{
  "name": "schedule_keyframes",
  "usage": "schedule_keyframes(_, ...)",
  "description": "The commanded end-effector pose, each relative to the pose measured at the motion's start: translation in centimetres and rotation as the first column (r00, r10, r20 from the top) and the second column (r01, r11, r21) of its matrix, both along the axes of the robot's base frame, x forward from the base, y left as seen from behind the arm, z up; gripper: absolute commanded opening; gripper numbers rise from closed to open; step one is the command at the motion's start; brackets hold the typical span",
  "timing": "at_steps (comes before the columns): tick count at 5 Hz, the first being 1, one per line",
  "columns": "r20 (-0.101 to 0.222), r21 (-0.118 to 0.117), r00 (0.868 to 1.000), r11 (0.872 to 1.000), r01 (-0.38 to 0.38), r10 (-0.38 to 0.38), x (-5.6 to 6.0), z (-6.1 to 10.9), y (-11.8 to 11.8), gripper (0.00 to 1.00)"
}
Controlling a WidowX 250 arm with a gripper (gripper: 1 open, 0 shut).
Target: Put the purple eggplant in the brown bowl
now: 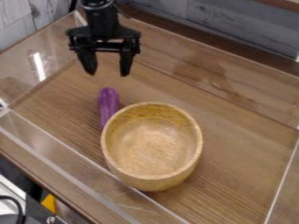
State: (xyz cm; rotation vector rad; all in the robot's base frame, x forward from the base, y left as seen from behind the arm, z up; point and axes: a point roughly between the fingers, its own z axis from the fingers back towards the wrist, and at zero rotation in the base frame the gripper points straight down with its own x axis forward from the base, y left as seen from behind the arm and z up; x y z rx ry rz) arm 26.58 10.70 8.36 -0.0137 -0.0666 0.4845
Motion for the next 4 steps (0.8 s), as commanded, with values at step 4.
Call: schedule_keyframes(4,0.029,0.018,0.998,0.998,-0.055,0.055,0.3,-1.3,1.1,1.00)
